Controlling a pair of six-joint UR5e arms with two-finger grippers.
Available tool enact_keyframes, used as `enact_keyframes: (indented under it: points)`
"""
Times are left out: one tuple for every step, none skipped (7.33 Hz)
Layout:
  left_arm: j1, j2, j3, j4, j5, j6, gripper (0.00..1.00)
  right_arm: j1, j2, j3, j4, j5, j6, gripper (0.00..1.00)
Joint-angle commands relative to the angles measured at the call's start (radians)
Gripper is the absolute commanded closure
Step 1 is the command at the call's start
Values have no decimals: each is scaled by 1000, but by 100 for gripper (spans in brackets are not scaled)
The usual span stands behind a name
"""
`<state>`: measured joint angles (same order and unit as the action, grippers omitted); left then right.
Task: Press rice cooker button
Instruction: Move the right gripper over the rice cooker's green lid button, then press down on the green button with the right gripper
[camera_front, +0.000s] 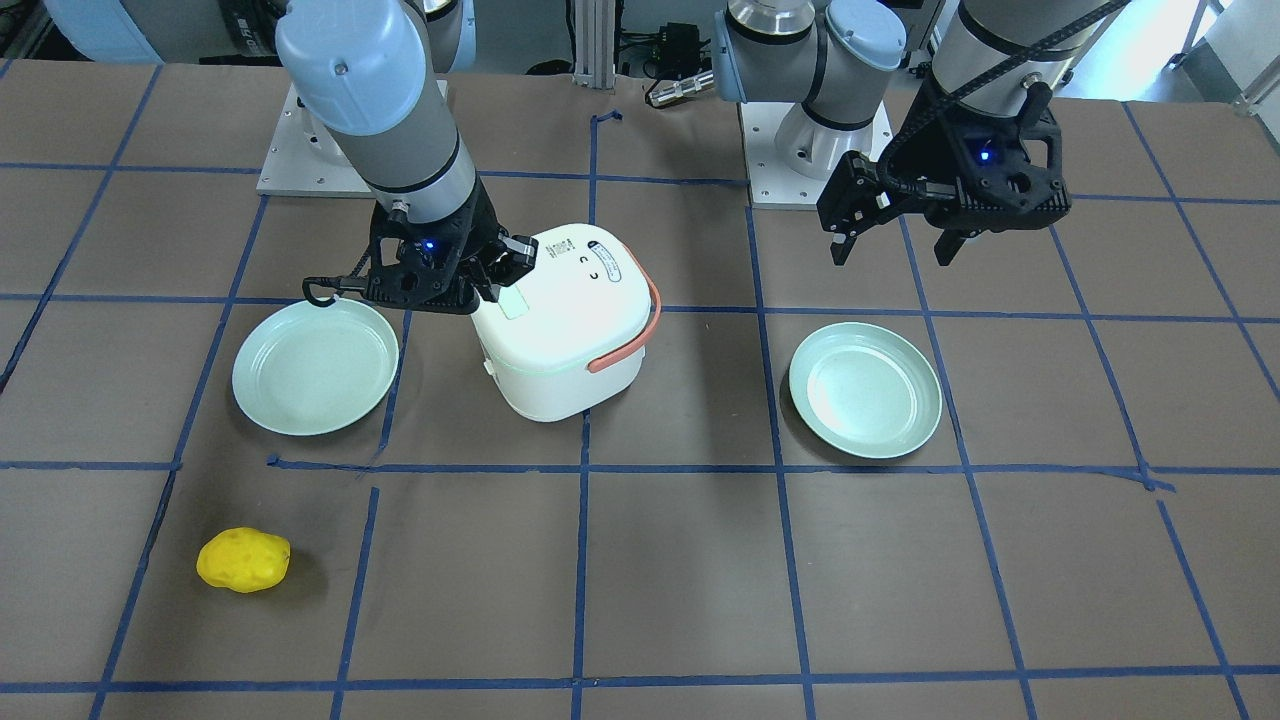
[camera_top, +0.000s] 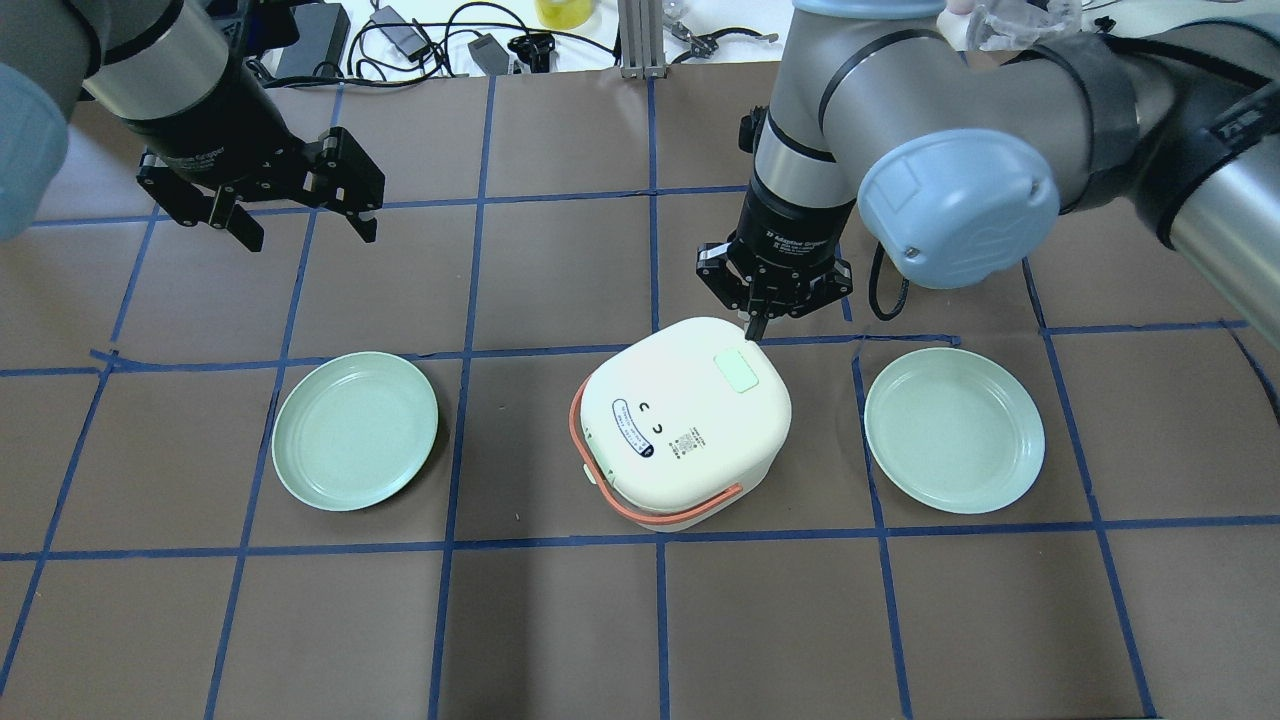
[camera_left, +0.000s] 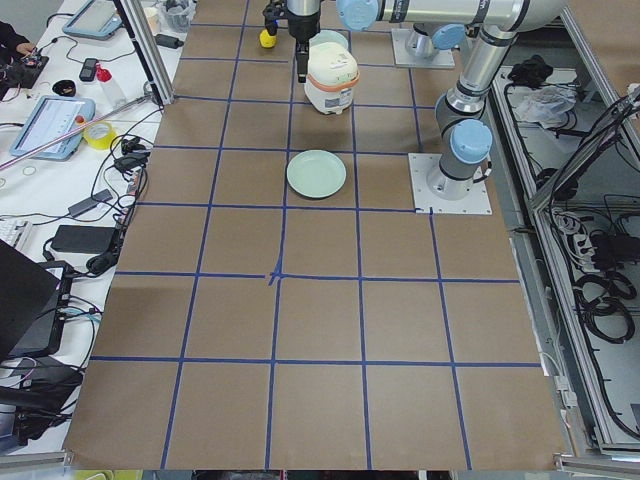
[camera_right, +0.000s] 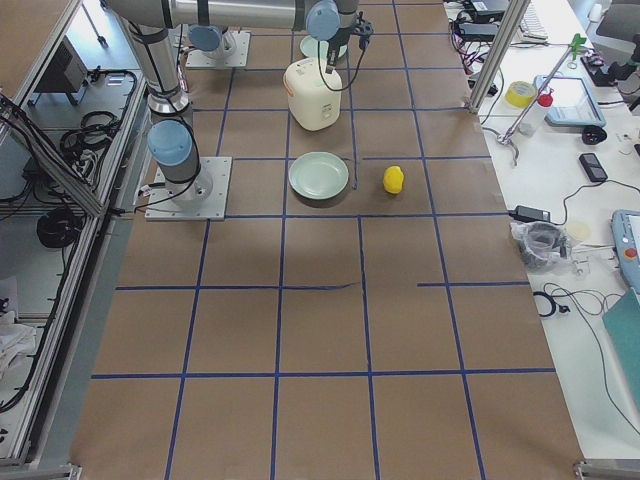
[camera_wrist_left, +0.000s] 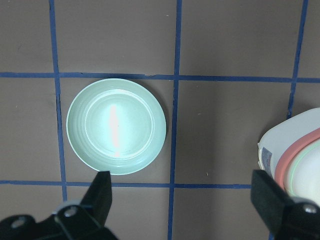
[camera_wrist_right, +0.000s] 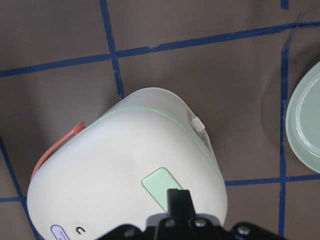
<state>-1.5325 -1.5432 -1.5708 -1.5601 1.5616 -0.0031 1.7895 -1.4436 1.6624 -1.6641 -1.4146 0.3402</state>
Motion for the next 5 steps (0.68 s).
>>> enact_keyframes:
  points:
    - [0,0,0,0,0,-1,0,10,9,34,-43,11,3,100]
    - [0,0,0,0,0,0,0,13,11,42,-45,11,2,100]
    - [0,0,0,0,0,0,0,13,15,48,-45,11,2,100]
    - [0,0,0,0,0,0,0,13,18,54,-46,11,2,100]
    - [0,0,0,0,0,0,0,14,19,60,-45,13,2,100]
